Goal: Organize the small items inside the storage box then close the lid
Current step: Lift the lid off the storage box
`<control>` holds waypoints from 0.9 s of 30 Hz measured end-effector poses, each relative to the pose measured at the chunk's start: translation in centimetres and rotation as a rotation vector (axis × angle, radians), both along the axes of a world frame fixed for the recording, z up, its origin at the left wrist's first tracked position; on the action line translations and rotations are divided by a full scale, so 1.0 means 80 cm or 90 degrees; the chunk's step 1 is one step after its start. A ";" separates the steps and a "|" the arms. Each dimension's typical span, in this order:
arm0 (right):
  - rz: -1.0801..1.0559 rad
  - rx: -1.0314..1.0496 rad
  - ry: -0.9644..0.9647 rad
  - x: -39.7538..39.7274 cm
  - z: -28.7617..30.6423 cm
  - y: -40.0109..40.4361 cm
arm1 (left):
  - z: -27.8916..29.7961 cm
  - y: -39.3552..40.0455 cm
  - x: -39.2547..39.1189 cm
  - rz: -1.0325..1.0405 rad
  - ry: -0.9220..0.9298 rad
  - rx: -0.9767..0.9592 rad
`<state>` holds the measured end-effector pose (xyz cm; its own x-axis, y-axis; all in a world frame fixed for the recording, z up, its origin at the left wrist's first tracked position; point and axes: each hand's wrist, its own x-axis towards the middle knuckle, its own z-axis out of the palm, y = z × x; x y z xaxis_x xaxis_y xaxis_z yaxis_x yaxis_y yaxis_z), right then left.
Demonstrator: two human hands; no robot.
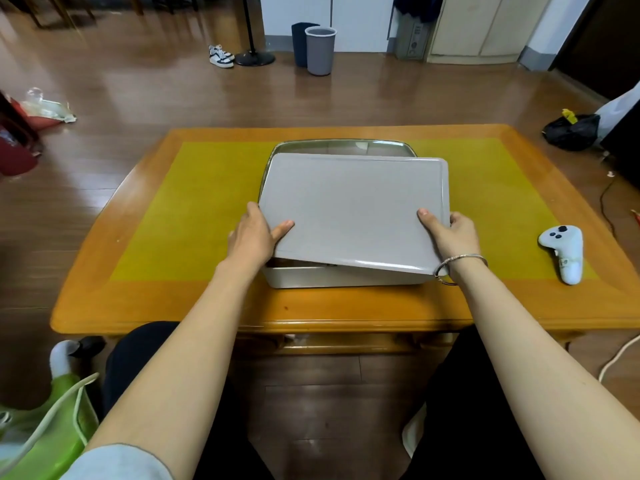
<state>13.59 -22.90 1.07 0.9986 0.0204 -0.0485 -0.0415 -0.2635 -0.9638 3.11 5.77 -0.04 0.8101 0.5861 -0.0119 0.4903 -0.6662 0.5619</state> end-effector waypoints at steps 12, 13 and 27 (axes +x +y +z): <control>-0.028 0.184 -0.357 -0.028 0.098 0.025 | 0.105 -0.031 0.047 -0.088 -0.091 0.217; -0.029 0.180 -0.388 -0.031 0.104 0.027 | 0.115 -0.034 0.049 -0.098 -0.110 0.221; 0.107 -0.292 -0.821 -0.037 0.102 0.045 | 0.195 -0.037 0.026 -0.165 -0.213 -0.293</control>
<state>10.61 -19.27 9.26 0.3289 0.3773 0.8657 0.8698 -0.4780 -0.1222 5.20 2.80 15.52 0.9288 0.3655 0.0620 0.0938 -0.3934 0.9146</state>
